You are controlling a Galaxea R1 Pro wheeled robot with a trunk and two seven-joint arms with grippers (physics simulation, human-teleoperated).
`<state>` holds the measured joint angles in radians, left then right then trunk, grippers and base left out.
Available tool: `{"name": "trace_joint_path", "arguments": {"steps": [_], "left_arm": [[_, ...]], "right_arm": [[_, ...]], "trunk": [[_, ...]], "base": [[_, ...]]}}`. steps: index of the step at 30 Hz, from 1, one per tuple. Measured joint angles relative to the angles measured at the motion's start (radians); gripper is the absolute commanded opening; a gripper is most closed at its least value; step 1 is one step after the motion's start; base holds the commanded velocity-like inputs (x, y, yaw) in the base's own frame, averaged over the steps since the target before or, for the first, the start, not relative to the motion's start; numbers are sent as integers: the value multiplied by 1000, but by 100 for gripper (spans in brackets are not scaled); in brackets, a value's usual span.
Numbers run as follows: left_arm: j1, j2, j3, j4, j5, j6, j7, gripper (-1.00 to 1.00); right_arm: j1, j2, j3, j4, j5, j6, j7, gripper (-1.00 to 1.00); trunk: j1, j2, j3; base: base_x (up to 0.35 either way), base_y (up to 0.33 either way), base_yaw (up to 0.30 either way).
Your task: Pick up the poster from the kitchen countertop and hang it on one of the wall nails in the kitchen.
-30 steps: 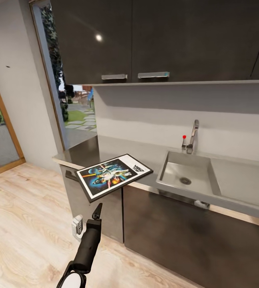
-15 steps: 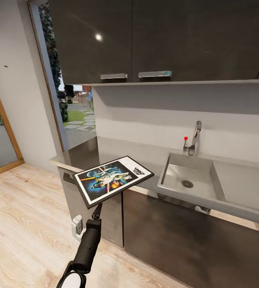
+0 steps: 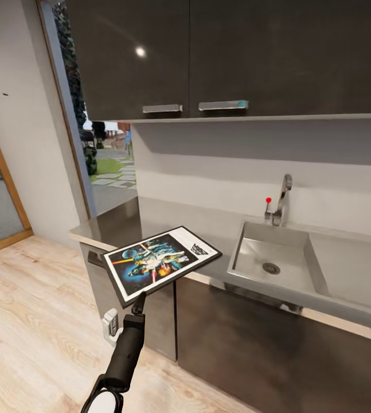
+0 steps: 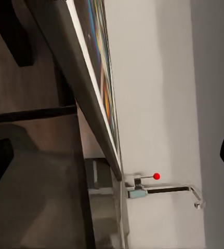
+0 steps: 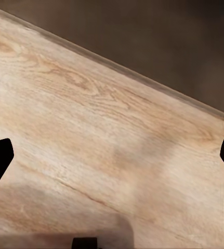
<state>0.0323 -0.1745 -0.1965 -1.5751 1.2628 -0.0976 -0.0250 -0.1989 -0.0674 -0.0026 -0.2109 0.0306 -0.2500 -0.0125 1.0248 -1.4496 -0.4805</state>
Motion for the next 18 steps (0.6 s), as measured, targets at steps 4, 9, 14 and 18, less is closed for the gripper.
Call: {"name": "trace_joint_path", "arguments": {"steps": [4, 9, 14, 18], "left_arm": [[0, 0, 0, 0, 0, 0, 0, 100], [0, 0, 1, 0, 0, 0, -3, 100], [0, 0, 3, 0, 0, 0, -32, 100], [0, 0, 5, 0, 0, 0, -39, 100]], "right_arm": [[0, 0, 0, 0, 0, 0, 0, 100], [0, 0, 0, 0, 0, 0, 0, 100], [0, 0, 1, 0, 0, 0, 0, 100], [0, 0, 1, 0, 0, 0, 0, 100]], "trunk": [[0, 0, 0], [0, 0, 0], [0, 0, 0], [0, 0, 0]], "base": [[42, 0, 0], [134, 0, 0], [255, 0, 0], [71, 0, 0]]}}
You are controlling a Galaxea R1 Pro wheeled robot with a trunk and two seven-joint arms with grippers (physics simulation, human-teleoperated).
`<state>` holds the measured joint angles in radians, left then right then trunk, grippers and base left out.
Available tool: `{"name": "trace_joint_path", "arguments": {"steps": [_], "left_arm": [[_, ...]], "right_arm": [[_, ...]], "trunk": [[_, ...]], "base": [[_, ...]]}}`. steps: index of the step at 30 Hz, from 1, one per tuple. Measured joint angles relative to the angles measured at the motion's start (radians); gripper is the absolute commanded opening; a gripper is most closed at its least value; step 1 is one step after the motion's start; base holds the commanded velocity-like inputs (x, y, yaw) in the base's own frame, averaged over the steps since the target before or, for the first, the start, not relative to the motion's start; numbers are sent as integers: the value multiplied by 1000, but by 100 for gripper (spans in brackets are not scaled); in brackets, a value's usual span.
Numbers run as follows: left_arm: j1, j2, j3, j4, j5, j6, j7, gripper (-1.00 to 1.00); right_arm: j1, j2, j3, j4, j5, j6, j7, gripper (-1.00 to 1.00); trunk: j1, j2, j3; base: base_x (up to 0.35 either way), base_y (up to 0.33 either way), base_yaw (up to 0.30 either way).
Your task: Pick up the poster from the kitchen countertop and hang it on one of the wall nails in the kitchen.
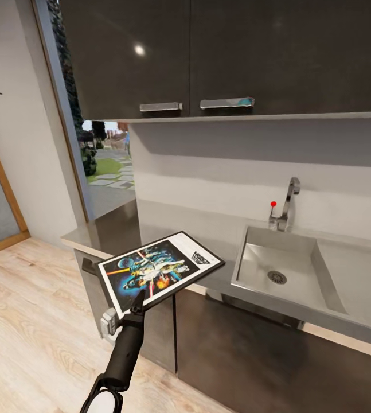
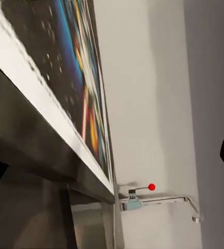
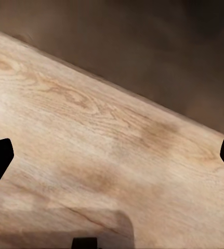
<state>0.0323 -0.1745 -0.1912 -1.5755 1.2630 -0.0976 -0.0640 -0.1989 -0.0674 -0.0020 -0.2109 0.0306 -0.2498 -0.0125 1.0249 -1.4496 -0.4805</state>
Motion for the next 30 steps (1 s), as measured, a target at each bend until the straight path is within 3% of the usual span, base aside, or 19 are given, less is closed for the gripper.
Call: {"name": "trace_joint_path", "arguments": {"steps": [29, 30], "left_arm": [[0, 0, 2, 1, 1, 1, -1, 100], [0, 0, 2, 1, 1, 1, -1, -100]], "right_arm": [[0, 0, 1, 1, 0, 1, 0, 100], [0, 0, 1, 1, 0, 1, 0, 100]], "trunk": [[0, 0, 0], [0, 0, 0]], "base": [[4, 0, 0], [0, 0, 0]]}}
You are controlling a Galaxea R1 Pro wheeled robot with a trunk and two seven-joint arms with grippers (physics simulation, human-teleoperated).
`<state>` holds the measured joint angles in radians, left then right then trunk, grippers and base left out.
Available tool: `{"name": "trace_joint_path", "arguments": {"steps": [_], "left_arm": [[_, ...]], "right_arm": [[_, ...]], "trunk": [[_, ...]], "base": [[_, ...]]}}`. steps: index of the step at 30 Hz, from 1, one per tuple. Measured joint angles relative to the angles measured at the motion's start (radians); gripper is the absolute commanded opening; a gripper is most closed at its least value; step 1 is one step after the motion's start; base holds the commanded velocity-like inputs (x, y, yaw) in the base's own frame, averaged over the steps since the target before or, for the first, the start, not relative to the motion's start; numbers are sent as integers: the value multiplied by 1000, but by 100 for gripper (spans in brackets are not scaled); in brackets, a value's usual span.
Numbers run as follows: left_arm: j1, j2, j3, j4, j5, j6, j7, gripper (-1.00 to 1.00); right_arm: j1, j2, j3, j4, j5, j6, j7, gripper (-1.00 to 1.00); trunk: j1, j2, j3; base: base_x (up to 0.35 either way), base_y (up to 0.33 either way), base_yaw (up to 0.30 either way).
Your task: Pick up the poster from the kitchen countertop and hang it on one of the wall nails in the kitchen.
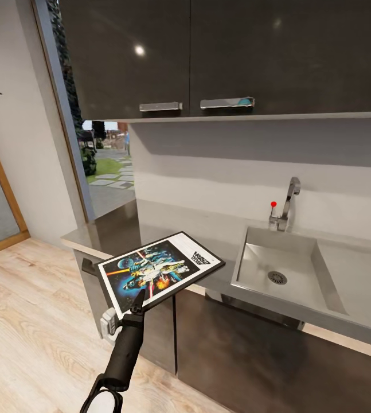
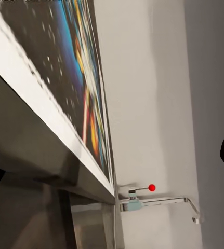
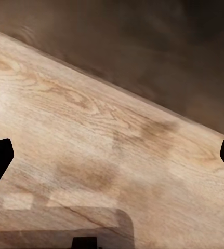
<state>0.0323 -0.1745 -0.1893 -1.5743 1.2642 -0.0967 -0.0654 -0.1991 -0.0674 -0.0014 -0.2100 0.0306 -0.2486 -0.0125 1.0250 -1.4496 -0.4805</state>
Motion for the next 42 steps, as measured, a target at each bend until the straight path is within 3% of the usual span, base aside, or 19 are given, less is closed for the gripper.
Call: {"name": "trace_joint_path", "arguments": {"steps": [28, 42], "left_arm": [[0, 0, -2, -2, 2, 3, -22, -100], [-68, 0, -3, -5, 2, 12, -26, -100]], "right_arm": [[0, 0, 0, 12, 0, 0, 0, 100], [0, 0, 0, 30, 0, -1, 0, 100]], "trunk": [[0, 0, 0], [0, 0, 0]], "base": [[0, 0, 0], [0, 0, 0]]}}
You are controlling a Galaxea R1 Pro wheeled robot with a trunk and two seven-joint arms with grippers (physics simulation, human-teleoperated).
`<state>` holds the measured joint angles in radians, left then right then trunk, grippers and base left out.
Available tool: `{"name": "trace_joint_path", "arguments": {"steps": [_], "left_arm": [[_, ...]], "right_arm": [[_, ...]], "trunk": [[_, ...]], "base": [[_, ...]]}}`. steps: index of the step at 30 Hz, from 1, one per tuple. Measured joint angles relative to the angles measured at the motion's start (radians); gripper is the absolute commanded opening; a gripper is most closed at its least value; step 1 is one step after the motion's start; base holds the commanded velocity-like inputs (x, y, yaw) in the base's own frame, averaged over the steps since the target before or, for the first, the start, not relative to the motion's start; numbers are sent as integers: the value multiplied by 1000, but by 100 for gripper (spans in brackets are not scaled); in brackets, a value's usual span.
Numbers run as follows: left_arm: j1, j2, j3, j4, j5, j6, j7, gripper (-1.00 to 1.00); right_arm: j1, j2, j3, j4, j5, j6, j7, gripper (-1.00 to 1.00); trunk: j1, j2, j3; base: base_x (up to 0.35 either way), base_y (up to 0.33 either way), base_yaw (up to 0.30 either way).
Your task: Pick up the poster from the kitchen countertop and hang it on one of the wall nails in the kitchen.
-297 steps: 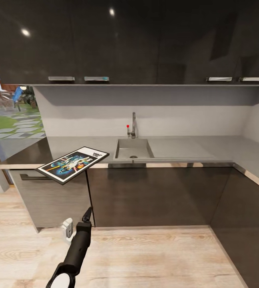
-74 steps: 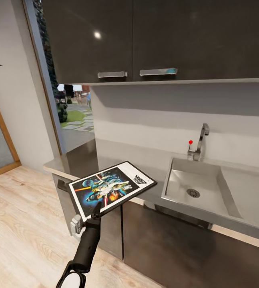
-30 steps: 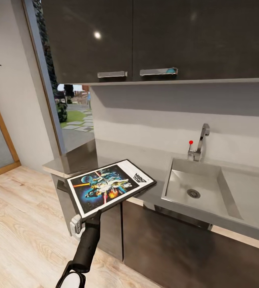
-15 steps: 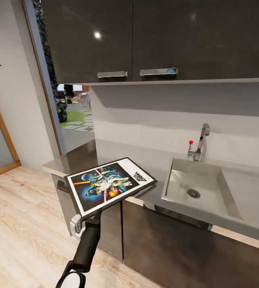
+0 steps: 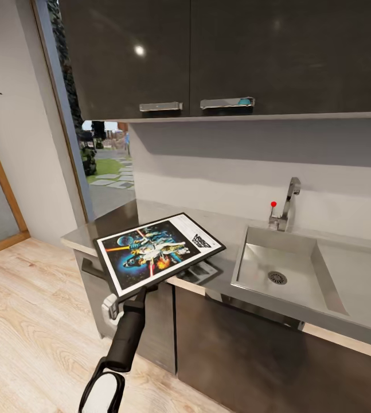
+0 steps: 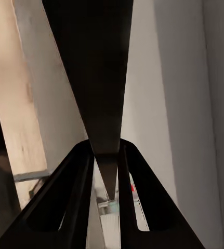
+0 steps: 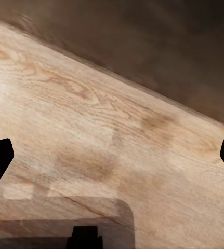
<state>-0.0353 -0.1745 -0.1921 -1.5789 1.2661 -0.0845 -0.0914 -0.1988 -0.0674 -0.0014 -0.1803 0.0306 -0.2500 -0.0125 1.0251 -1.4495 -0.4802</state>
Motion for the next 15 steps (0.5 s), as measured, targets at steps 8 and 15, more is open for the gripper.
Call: {"name": "trace_joint_path", "arguments": {"steps": [8, 15], "left_arm": [[-21, 0, 0, 0, 0, 1, 0, -100], [-22, 0, 0, 0, 0, 1, 0, -100]], "right_arm": [[0, 0, 0, 0, 0, 0, 0, 100], [0, 0, 0, 0, 0, 0, 0, 100]], "trunk": [[0, 0, 0], [0, 0, 0]], "base": [[0, 0, 0], [-119, 0, 0]]}}
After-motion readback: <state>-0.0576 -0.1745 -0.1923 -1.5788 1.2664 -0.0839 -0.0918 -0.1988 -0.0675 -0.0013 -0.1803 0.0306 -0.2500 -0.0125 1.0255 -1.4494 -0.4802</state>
